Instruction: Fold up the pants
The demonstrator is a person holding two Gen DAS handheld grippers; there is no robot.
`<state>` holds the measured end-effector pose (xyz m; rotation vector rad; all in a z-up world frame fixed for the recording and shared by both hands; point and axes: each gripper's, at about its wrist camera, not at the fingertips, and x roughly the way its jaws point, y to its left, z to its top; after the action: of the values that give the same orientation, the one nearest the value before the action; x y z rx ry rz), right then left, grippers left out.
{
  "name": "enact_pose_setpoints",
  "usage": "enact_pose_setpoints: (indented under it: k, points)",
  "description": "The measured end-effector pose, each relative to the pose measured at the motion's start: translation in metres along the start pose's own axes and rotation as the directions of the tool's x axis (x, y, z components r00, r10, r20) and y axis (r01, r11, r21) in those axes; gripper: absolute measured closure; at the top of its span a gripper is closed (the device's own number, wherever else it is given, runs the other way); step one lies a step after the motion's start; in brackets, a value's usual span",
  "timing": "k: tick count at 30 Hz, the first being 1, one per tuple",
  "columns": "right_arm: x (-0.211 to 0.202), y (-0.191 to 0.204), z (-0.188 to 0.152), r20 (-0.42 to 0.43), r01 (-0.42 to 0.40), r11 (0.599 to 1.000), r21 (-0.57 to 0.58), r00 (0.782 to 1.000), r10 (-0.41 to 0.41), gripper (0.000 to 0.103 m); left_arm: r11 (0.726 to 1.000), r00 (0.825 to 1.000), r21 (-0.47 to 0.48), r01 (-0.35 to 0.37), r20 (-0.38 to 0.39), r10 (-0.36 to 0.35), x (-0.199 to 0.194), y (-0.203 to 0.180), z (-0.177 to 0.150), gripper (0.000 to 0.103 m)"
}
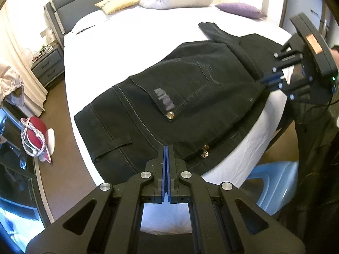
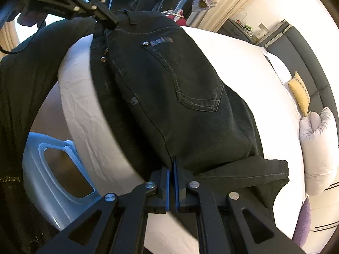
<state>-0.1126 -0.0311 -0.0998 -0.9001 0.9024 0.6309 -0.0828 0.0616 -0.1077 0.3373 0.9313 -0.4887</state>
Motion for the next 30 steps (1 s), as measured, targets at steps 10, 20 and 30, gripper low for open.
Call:
enact_pose_setpoints:
  k: [10,20,30]
  points:
    - [0.000,0.005,-0.010,-0.011,-0.001,1.000,0.028,1.000,0.001,0.098,0.999,0.999,-0.024,0.028,-0.029,-0.029,0.008,0.008,0.011,0.103]
    - [0.019,0.011,-0.010,-0.024,0.000,0.998,0.057,1.000,0.001,0.096,0.999,0.995,-0.036,0.013,-0.099,-0.016,0.031,0.012,0.004,0.103]
    - [0.019,0.019,-0.010,-0.027,0.033,0.998,0.060,0.999,-0.031,0.094,0.997,0.996,-0.044,0.067,0.064,-0.065,0.021,-0.018,0.077,0.103]
